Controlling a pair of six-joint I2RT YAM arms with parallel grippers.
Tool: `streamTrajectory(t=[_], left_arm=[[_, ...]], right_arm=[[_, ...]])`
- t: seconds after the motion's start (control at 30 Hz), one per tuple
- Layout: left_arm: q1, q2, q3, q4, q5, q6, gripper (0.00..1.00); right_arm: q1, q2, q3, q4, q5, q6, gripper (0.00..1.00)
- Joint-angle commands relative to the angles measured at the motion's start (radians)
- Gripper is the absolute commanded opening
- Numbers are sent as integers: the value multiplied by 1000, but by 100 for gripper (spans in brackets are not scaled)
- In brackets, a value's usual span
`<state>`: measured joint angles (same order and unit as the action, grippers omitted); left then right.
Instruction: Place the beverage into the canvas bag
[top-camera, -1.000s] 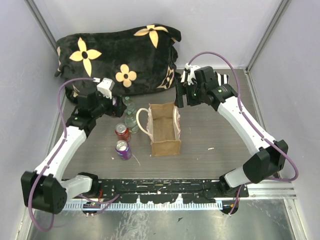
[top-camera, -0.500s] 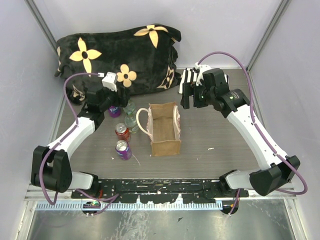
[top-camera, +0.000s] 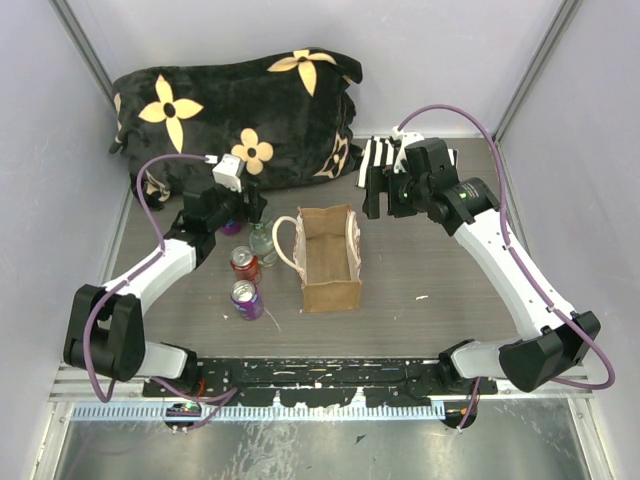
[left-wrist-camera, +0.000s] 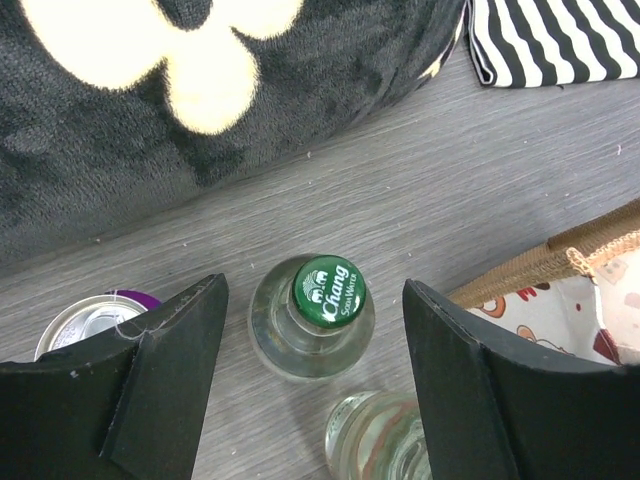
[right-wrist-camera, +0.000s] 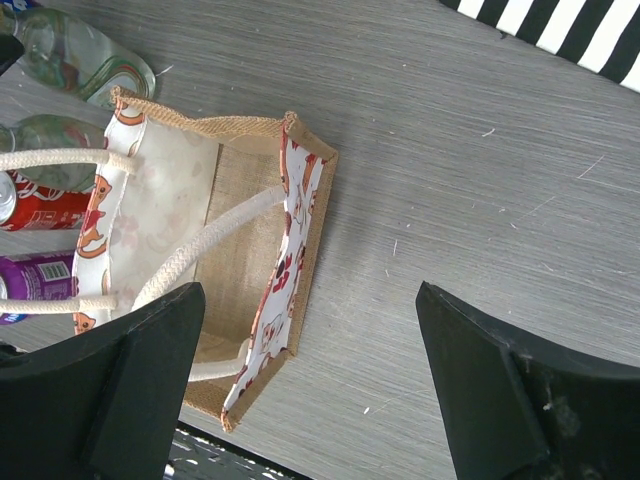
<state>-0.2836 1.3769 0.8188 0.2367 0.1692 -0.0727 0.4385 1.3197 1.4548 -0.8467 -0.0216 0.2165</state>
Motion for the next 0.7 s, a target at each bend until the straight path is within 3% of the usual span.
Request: streamTrajectory(t=[0.0,0.3,0.67], left_arm=[[-7,40,-18,90,-29,3,78],[-23,124,-9,177,-83,-4,77],[-30,164,-8,218,-90,7,58]], right_arm=[[1,-42,13,22,12,12,93],[0,-56,18,-1,36,11,93],[1,-46,27,-9,45,14,93]])
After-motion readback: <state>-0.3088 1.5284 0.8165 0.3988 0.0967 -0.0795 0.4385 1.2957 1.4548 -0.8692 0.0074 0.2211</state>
